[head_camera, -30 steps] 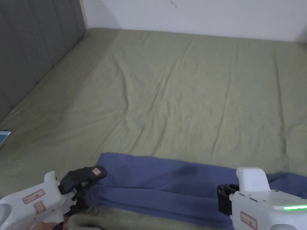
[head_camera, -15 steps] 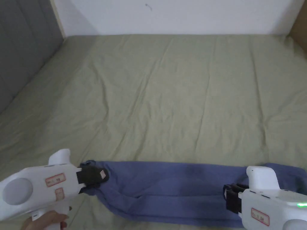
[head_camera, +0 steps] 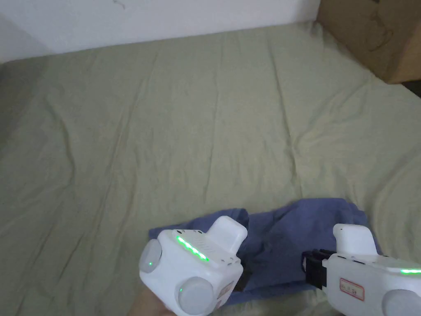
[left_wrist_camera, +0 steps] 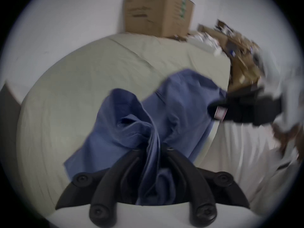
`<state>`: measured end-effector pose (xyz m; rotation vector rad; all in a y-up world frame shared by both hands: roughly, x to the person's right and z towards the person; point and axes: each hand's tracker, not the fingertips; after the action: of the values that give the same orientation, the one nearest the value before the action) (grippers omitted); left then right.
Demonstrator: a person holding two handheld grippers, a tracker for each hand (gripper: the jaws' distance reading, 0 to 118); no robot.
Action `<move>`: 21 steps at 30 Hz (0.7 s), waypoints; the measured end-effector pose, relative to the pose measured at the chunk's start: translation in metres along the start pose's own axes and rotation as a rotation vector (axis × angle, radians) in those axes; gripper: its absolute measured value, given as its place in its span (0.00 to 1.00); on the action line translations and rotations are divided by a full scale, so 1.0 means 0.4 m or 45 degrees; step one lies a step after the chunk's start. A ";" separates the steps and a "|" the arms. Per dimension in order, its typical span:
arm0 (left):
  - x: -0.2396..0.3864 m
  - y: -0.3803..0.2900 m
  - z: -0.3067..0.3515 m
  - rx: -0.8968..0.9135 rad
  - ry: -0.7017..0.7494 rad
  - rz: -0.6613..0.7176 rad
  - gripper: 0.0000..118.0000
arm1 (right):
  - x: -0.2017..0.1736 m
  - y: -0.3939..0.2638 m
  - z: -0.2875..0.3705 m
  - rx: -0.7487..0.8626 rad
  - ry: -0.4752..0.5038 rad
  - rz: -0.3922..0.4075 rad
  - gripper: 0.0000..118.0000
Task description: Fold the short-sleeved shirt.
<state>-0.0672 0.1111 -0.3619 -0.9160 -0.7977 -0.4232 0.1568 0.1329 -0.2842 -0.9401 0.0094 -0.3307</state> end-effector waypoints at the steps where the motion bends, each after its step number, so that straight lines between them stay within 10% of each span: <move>1: 0.002 -0.010 -0.018 -0.027 -0.004 0.038 0.37 | 0.015 -0.001 0.001 -0.002 -0.015 -0.018 0.01; 6: -0.065 -0.042 0.050 0.033 -0.146 0.328 0.64 | 0.046 -0.003 -0.009 -0.023 -0.036 -0.044 0.01; 13: -0.189 -0.096 0.165 0.225 -0.117 0.714 0.70 | 0.019 -0.019 -0.028 -0.041 0.001 -0.044 0.01; 21: -0.245 -0.152 0.177 0.381 -0.325 1.086 0.45 | 0.013 -0.029 -0.031 -0.067 0.014 -0.037 0.01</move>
<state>-0.1990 0.1359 -0.3788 -0.9454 -0.6048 0.5536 0.1566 0.1153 -0.2819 -0.9911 0.0143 -0.3637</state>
